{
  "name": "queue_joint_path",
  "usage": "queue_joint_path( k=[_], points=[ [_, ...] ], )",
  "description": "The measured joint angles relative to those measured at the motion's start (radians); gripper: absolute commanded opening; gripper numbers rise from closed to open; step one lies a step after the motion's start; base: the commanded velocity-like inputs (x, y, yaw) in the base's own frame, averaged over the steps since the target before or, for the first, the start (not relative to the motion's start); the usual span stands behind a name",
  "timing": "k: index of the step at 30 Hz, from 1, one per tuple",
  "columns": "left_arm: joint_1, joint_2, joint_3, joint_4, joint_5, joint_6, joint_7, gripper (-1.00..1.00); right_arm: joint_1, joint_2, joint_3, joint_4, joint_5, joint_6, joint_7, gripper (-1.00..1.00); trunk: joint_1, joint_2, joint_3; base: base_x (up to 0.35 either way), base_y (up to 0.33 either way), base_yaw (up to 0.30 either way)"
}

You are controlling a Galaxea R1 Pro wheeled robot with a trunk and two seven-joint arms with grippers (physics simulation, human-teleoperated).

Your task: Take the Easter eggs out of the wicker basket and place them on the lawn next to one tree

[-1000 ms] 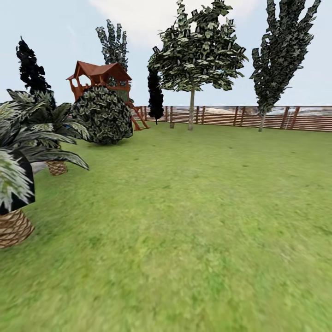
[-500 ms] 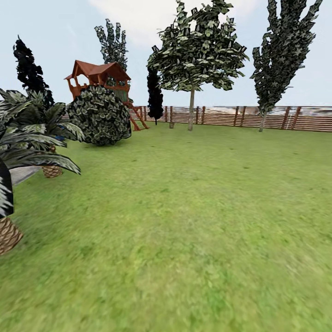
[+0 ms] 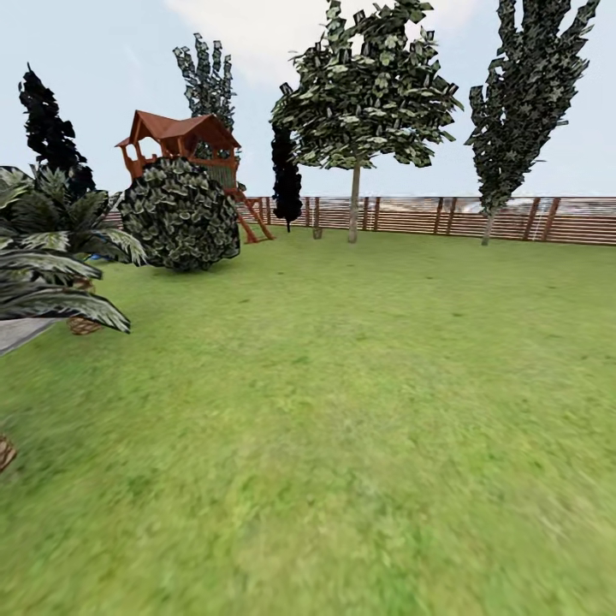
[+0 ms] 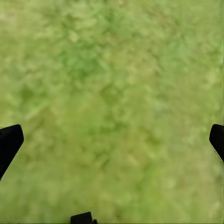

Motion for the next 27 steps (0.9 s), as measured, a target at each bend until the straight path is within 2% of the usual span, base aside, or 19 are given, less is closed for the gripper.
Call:
queue_joint_path(
  k=[27],
  points=[
    [0.000, -0.001, 0.000, 0.000, 0.000, 0.000, -0.001, 1.00, 0.000, 0.000, 0.000, 0.000, 0.000, 0.000, 0.000, 1.00, 0.000, 0.000, 0.000, 0.332, -0.008, 0.000]
  ],
)
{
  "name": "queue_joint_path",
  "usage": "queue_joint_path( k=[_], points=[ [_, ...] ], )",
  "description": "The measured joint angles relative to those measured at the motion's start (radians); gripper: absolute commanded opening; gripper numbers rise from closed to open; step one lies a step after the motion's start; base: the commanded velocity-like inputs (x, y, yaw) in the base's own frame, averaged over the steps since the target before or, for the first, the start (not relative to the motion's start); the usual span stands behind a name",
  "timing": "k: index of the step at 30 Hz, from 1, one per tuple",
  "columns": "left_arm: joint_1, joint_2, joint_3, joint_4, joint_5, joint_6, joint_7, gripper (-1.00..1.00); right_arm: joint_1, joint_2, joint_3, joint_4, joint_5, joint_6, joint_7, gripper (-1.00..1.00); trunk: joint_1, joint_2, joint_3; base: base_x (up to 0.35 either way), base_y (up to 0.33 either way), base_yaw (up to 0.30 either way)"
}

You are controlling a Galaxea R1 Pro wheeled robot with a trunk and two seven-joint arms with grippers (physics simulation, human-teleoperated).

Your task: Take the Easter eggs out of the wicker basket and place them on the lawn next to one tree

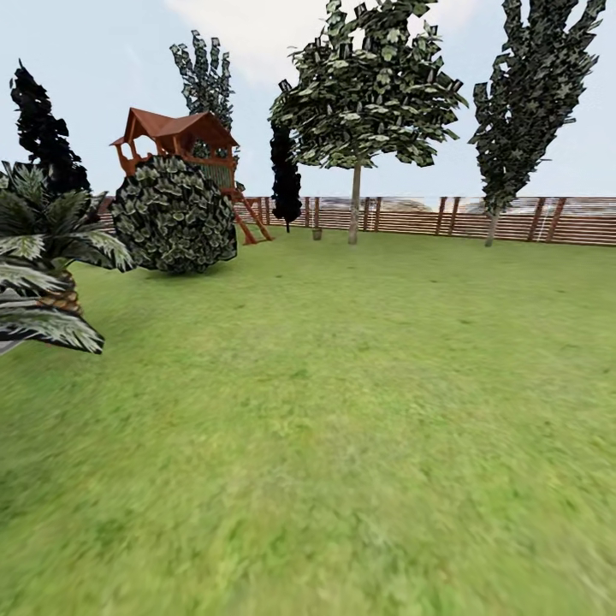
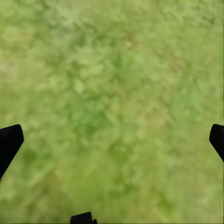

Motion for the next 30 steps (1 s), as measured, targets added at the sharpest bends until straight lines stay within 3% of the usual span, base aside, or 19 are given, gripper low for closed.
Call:
queue_joint_path(
  k=[30],
  points=[
    [0.000, 0.000, 0.000, 0.000, 0.000, 0.000, 0.000, 1.00, 0.000, 0.000, 0.000, 0.000, 0.000, 0.000, 0.000, 1.00, 0.000, 0.000, 0.000, 0.333, 0.000, 0.000]
  ],
)
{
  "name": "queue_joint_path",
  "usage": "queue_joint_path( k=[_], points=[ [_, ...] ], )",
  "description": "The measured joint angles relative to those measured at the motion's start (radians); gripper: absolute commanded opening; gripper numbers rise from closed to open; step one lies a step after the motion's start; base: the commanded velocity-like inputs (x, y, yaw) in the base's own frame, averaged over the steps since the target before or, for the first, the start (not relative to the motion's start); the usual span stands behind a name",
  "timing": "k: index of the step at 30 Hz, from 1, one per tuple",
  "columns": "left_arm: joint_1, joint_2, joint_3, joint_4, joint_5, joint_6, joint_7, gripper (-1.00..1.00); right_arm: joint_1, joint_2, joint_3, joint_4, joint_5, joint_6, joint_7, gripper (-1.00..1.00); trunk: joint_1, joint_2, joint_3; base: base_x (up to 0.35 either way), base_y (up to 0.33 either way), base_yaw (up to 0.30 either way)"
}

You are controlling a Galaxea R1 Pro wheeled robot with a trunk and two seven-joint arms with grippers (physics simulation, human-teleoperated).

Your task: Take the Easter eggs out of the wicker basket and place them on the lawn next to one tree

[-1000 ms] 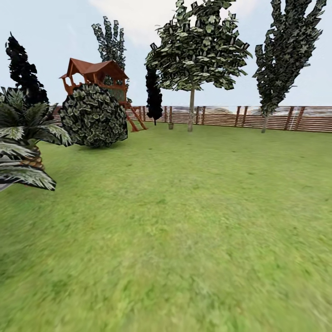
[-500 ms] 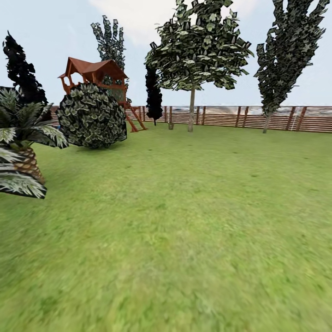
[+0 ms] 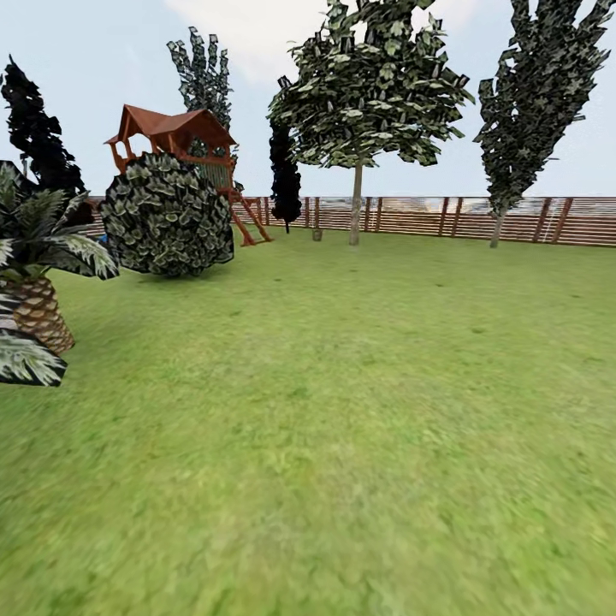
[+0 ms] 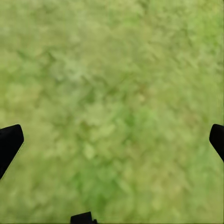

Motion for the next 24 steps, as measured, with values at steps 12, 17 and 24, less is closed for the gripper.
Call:
queue_joint_path(
  k=[12, 17, 24],
  points=[
    [0.000, -0.001, 0.000, 0.000, -0.001, 0.000, 0.000, 1.00, 0.000, 0.000, 0.000, 0.000, 0.000, 0.000, 0.000, 1.00, 0.000, 0.000, 0.000, 0.334, 0.000, 0.000],
    [0.000, -0.001, 0.000, 0.000, -0.001, 0.000, 0.000, 1.00, 0.000, 0.000, 0.000, 0.000, 0.000, 0.000, 0.000, 1.00, 0.000, 0.000, 0.000, 0.334, 0.000, 0.000],
    [0.000, -0.002, 0.000, 0.000, -0.002, 0.000, 0.000, 1.00, 0.000, 0.000, 0.000, 0.000, 0.000, 0.000, 0.000, 1.00, 0.000, 0.000, 0.000, 0.334, 0.000, 0.000]
  ],
)
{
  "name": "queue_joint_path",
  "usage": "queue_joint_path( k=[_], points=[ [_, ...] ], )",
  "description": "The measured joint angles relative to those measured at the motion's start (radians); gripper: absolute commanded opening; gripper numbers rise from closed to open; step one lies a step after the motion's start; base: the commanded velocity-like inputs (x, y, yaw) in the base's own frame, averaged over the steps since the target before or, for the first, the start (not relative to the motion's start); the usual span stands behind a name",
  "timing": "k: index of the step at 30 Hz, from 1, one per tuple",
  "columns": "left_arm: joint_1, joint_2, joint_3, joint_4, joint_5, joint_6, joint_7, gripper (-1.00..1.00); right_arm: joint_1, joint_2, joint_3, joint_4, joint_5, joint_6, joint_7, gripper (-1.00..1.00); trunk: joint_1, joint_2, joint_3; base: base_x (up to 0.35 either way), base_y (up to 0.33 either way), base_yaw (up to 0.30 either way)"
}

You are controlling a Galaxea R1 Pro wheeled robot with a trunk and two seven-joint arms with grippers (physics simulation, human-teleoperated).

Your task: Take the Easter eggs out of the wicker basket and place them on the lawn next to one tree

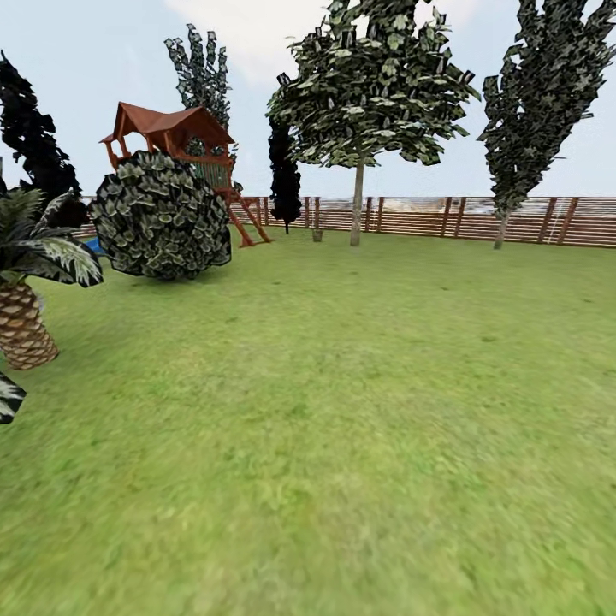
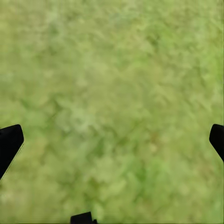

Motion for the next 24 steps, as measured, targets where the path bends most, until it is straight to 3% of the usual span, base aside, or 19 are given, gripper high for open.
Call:
queue_joint_path(
  k=[24],
  points=[
    [0.000, -0.001, -0.001, 0.000, -0.001, -0.001, 0.000, 1.00, 0.000, 0.000, 0.000, 0.000, 0.000, 0.000, 0.000, 1.00, 0.000, 0.000, 0.000, 0.335, 0.000, 0.000]
  ],
)
